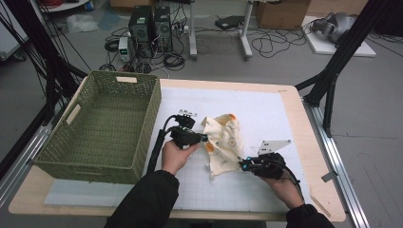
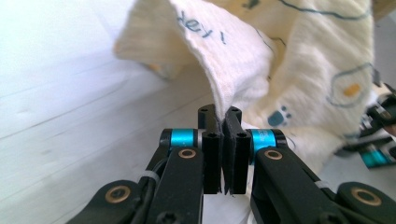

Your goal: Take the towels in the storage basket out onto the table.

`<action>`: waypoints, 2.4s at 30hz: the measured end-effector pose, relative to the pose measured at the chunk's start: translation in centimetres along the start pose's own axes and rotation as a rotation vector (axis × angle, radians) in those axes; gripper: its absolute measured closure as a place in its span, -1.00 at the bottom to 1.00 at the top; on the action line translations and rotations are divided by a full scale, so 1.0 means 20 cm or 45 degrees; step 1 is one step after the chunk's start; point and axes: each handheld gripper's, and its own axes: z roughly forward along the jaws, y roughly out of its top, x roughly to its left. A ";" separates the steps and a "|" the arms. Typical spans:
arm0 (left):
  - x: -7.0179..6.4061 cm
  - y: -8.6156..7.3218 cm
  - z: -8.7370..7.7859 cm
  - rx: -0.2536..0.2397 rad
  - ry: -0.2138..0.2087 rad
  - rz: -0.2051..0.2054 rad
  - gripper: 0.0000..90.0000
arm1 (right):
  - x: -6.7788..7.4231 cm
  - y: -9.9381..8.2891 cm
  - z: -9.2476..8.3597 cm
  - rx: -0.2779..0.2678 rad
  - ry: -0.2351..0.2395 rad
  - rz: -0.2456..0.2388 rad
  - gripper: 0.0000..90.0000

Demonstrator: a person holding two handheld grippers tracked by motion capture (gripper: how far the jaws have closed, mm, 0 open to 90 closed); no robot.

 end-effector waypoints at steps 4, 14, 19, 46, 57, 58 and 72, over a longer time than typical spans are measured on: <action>0.05 -0.01 -0.01 0.017 0.054 -0.019 0.93 | 0.06 0.04 0.07 0.023 0.057 -0.030 0.86; 0.07 -0.02 -0.05 -0.030 0.046 -0.022 0.53 | -0.03 0.04 -0.04 -0.117 0.038 -0.014 0.40; 0.07 -0.04 -0.10 -0.051 0.038 -0.018 0.46 | -0.12 0.04 -0.08 -0.116 -0.069 0.008 0.39; -0.06 -0.20 0.13 0.128 0.005 0.193 0.91 | -0.33 0.10 0.15 0.061 -0.049 0.020 0.89; -0.04 -0.24 0.00 0.138 -0.004 0.206 0.99 | -0.19 0.06 0.00 0.081 -0.067 -0.007 0.90; -0.04 -0.23 -0.02 0.132 -0.004 0.203 0.99 | -0.17 0.05 -0.01 0.080 -0.065 -0.002 0.90; 0.00 -0.22 -0.11 0.100 0.000 0.183 0.63 | -0.02 0.06 -0.09 0.002 0.008 -0.055 0.59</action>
